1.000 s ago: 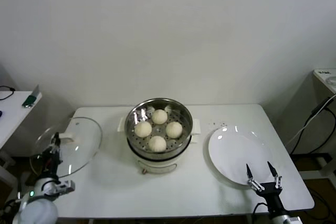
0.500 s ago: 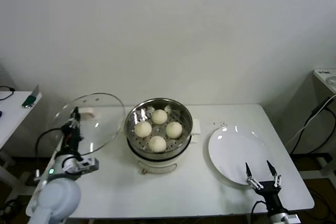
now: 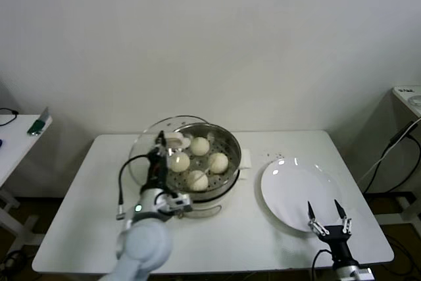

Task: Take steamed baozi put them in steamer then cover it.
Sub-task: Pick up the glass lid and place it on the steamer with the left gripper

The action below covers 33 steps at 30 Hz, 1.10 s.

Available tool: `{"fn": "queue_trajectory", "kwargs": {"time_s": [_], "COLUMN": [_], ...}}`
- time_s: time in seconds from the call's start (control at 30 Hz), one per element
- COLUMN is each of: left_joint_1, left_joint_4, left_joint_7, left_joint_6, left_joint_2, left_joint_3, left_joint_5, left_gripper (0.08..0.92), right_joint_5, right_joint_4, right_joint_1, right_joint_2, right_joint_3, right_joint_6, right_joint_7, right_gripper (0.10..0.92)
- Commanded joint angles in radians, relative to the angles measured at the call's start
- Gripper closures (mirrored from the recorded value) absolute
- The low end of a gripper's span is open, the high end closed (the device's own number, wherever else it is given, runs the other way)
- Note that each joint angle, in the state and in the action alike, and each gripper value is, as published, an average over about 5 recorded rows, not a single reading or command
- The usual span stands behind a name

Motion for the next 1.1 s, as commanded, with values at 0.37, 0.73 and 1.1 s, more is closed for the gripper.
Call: {"fn": "queue_trajectory", "kwargs": {"time_s": [0.37,0.73,1.1], "left_joint_1": [-0.12,-0.125,-0.119], "left_joint_4": [0.258,0.308,0.327], "left_joint_7": [-0.018,-0.045,-0.044], "left_joint_6": [0.042,0.032,0.024], "left_joint_2": [-0.203,-0.194,-0.182], "left_joint_3": [0.174,0.144,0.128], "left_joint_5": [0.17,0.185,0.207], "left_gripper": [0.866,0.866,0.866], "right_joint_5": [0.03,0.028,0.03], "right_joint_4": [-0.032,-0.025,-0.029], "right_joint_1": [-0.003,-0.007,-0.011], "right_joint_2": [-0.011,-0.003,-0.002], "right_joint_3": [-0.004,-0.001,0.004], "right_joint_6": [0.066,0.079,0.093], "right_joint_7": [0.019,0.029,0.039], "right_gripper": [0.203,0.203,0.203]}}
